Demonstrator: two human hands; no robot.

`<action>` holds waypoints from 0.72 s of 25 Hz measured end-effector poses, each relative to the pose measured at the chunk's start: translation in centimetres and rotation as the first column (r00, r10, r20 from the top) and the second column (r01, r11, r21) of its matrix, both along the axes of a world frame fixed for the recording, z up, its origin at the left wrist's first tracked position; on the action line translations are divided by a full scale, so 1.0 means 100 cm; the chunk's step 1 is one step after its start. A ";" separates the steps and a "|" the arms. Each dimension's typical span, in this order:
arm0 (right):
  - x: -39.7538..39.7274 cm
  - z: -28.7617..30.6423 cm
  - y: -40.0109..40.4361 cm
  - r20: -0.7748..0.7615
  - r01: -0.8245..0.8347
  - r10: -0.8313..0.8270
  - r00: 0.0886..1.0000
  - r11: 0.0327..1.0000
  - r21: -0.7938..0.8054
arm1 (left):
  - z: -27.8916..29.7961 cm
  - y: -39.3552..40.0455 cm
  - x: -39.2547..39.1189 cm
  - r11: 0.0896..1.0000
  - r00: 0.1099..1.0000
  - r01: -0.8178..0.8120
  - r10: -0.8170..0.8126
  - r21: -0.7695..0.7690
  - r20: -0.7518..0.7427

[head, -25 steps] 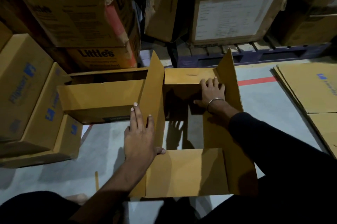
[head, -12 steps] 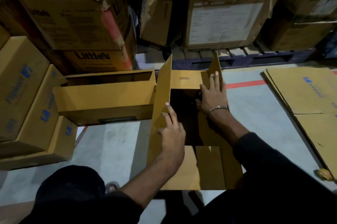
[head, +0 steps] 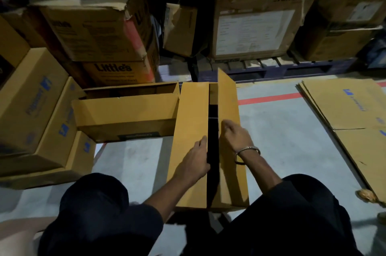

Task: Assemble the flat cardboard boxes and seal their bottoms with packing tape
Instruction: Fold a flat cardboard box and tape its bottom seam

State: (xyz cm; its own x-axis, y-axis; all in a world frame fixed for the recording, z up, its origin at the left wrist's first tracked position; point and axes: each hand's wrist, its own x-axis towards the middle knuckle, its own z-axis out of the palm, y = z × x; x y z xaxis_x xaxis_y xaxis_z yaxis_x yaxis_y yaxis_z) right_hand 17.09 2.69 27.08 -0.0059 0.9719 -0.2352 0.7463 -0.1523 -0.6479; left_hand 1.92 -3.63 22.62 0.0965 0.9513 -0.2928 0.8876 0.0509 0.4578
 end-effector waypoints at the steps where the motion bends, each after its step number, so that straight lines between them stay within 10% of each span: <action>1: -0.003 -0.010 -0.002 0.076 -0.067 0.071 0.995 0.996 -0.066 | -0.003 -0.007 -0.006 0.999 0.999 -0.024 0.024 0.021 -0.041; 5: -0.007 -0.054 -0.013 0.182 0.184 -0.134 0.974 0.938 -0.295 | -0.023 -0.023 -0.040 0.905 0.908 -0.415 0.405 -0.094 -0.103; 10: 0.000 -0.040 -0.021 0.002 0.347 -0.439 0.898 0.707 -0.616 | -0.023 -0.023 -0.072 0.690 0.644 -0.532 0.706 -0.490 0.295; 18: -0.056 -0.167 -0.047 -0.178 0.372 -0.688 0.704 0.571 -0.732 | 0.001 0.020 -0.149 0.872 0.895 -0.413 0.442 -0.263 0.062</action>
